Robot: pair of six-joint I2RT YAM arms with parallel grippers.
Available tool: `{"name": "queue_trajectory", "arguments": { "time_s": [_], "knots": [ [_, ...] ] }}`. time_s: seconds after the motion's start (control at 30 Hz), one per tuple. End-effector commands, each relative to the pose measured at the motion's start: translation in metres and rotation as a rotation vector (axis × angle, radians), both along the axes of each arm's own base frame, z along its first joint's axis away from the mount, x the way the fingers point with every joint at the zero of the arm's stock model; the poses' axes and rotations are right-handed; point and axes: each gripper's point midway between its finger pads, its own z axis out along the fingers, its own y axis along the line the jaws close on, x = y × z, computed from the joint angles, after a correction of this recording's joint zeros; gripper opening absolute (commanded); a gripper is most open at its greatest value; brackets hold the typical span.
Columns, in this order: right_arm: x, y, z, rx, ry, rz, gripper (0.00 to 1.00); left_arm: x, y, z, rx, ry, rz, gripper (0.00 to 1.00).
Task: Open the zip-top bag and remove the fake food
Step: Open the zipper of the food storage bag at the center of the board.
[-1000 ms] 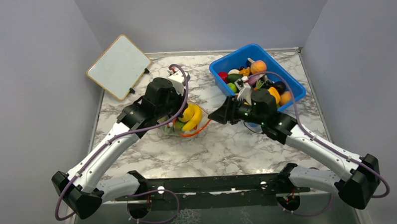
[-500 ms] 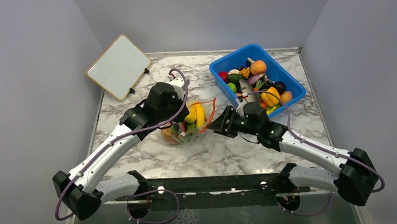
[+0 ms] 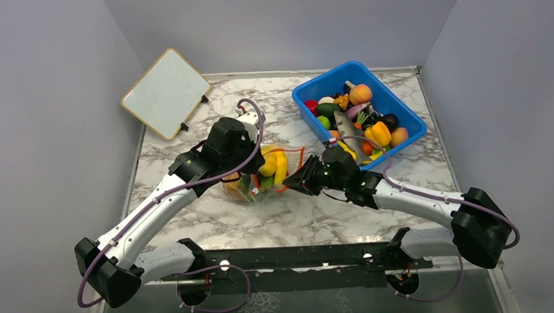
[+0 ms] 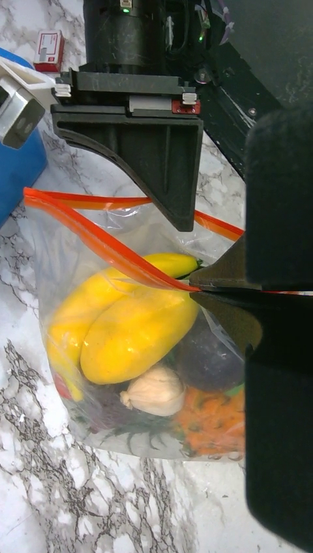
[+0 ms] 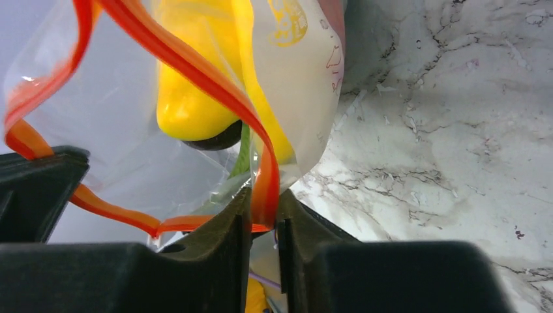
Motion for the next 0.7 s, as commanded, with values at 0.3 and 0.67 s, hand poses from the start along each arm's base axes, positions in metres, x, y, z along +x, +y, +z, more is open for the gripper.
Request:
{"name": "queue_trajectory", "arguments": {
  "time_s": [0.3,0.67],
  "knots": [
    [0.006,-0.044,0.002,-0.137,-0.128,-0.117,0.01,-0.015,-0.008,-0.005,0.036,-0.050,-0.207,0.14],
    [0.001,-0.050,0.003,-0.173,-0.153,-0.088,0.01,-0.036,-0.064,-0.003,0.056,0.004,-0.432,0.49]
  ]
}}
